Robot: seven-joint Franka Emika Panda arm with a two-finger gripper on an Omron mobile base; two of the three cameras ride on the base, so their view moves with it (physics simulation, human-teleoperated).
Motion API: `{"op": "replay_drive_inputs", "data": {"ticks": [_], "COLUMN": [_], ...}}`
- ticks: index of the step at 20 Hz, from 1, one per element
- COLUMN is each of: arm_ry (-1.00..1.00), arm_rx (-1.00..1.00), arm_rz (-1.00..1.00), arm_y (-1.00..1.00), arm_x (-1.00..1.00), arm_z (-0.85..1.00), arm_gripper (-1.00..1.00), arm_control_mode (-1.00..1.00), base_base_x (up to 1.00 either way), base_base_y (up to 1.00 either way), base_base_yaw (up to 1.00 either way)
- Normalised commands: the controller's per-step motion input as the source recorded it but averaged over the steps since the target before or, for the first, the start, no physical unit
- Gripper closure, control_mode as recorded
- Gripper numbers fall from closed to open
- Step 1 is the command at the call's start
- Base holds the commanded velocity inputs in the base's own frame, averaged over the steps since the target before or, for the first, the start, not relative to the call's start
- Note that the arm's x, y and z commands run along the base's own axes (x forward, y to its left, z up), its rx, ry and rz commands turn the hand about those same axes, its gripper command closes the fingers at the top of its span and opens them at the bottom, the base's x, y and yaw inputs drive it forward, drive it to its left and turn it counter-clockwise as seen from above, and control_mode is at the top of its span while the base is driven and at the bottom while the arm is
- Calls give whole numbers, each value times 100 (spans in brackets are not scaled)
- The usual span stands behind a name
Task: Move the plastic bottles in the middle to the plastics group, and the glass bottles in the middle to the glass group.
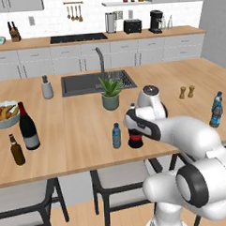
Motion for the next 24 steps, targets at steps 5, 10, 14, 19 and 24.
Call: {"op": "replay_drive_inputs", "data": {"ticks": [5,10,14,19,24], "arm_ry": [-5,-4,-2,0,0], "arm_rx": [0,0,0,0,0], "arm_rz": [0,0,0,0,0], "arm_y": [0,0,0,4,0], "arm_x": [7,17,17,5,0], "arm_z": [-2,-9,-13,-1,0], "arm_gripper": [-100,-100,-100,-100,-100], "arm_control_mode": [-100,-100,-100,-100,-100], "base_base_x": [0,0,0,0,0], "base_base_y": [0,0,0,0,0], "base_base_yaw": [0,0,0,0,0]}}
